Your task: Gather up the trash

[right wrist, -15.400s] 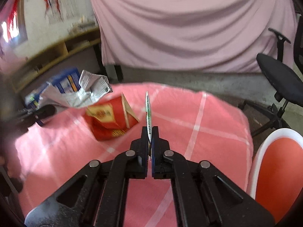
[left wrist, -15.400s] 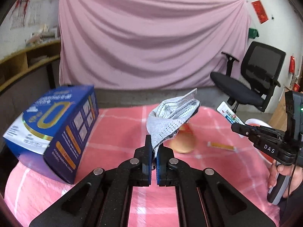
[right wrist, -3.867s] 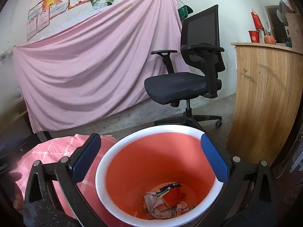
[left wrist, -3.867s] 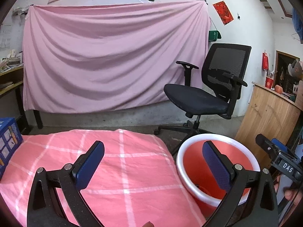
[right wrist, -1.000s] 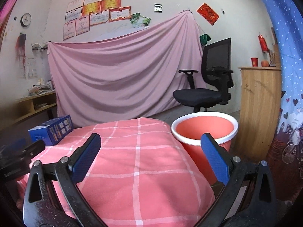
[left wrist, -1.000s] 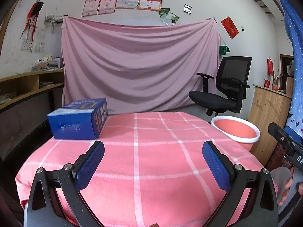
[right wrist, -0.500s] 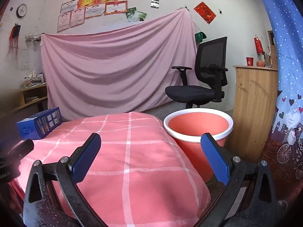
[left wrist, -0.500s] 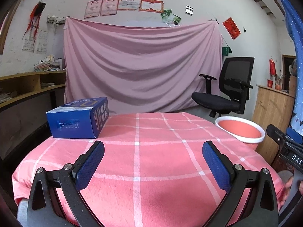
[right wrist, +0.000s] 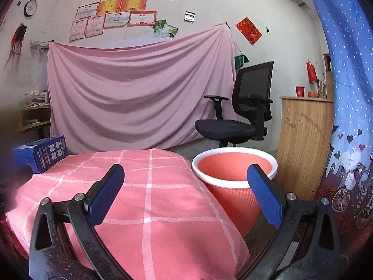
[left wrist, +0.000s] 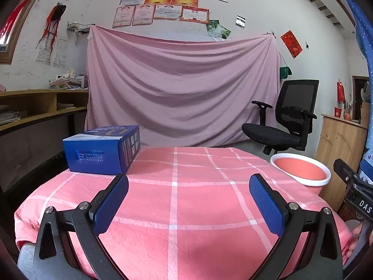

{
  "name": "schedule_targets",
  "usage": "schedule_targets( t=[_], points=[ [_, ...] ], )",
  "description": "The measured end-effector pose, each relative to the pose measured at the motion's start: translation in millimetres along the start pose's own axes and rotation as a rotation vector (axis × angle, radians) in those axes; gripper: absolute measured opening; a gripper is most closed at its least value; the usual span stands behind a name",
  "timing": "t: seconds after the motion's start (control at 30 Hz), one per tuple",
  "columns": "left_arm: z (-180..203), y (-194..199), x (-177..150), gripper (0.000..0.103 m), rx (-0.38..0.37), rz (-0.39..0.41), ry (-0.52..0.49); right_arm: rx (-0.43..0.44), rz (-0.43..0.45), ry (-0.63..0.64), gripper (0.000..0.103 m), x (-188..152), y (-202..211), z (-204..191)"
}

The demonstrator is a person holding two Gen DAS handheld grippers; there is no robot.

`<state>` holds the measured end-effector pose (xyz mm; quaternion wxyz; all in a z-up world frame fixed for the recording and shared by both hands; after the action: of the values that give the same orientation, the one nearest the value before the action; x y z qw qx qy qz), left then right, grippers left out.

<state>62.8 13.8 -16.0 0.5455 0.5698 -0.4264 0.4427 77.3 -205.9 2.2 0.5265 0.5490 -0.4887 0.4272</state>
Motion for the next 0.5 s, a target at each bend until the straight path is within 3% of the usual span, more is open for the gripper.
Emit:
schedule_targets(
  t=[0.5],
  points=[
    [0.5,1.1,-0.5,0.101,0.005,0.004,-0.009,-0.002,0.010,0.030,0.103,0.4,-1.0,-0.8]
  ],
)
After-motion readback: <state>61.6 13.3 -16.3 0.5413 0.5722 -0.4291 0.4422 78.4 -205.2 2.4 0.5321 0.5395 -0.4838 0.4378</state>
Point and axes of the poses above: each gripper's, at about its wrist camera, not at the fingertips, and y roughly against the way its jaws point, z to its right, x to its top, the point moved 7 cm from there along -y, roughly the way its jaws point, and after that the axes turned 6 degrees about -y, right-handed, at the moved point
